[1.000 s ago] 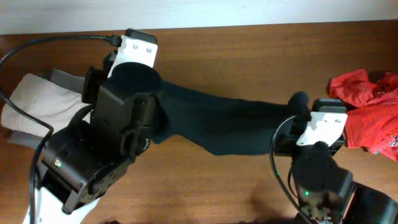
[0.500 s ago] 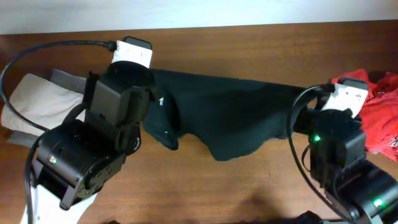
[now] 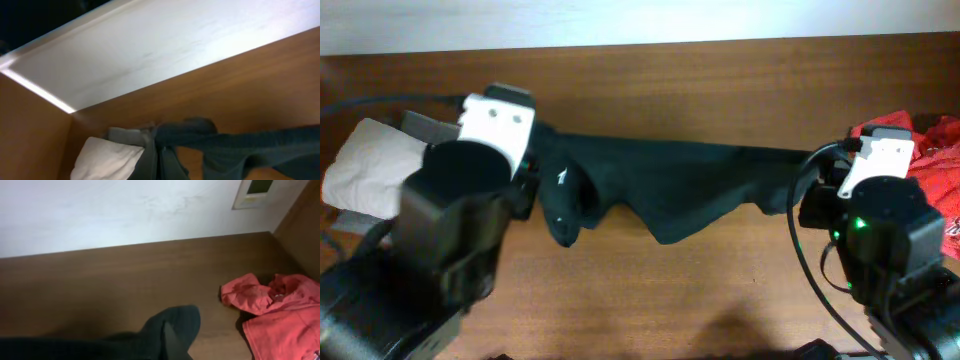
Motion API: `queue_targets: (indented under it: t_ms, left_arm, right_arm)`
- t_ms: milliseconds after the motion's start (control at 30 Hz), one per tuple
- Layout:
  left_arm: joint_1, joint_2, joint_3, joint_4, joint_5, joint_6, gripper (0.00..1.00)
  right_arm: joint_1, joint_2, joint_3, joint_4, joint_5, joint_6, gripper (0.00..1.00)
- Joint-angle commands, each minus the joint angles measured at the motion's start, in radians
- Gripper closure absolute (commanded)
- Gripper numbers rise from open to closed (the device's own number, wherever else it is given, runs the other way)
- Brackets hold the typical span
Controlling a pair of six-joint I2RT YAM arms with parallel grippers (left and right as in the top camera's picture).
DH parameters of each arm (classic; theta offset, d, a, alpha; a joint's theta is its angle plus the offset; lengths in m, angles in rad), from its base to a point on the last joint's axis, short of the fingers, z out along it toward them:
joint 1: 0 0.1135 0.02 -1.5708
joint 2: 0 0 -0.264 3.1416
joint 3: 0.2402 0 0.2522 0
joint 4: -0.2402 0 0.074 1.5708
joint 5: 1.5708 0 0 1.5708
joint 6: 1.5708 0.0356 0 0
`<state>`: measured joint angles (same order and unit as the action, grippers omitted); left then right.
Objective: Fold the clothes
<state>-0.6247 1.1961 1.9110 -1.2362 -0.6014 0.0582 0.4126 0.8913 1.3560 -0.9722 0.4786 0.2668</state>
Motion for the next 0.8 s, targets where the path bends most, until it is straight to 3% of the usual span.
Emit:
queue_targets:
  t_ms: [0, 200, 433, 633, 767]
  left_arm:
    - [0.012, -0.045, 0.073, -0.035, 0.09, -0.014, 1.0]
    - [0.012, -0.051, 0.209, -0.143, 0.161, -0.016, 1.0]
    - [0.013, -0.024, 0.233, -0.126, 0.14, 0.0, 1.0]
    - [0.022, 0.124, 0.233, -0.064, 0.123, 0.125, 1.0]
    - [0.114, 0.295, 0.233, 0.006, 0.124, 0.154, 1.0]
  right_arm:
    - [-0.014, -0.01, 0.079, -0.037, -0.044, -0.008, 0.96]
    - [-0.014, -0.01, 0.175, -0.115, -0.132, -0.009, 0.96]
    - [-0.014, 0.012, 0.192, -0.116, -0.161, -0.015, 0.96]
    - [-0.014, 0.132, 0.192, -0.053, -0.146, -0.107, 0.96]
    - [-0.017, 0.265, 0.192, 0.016, -0.043, -0.136, 0.96]
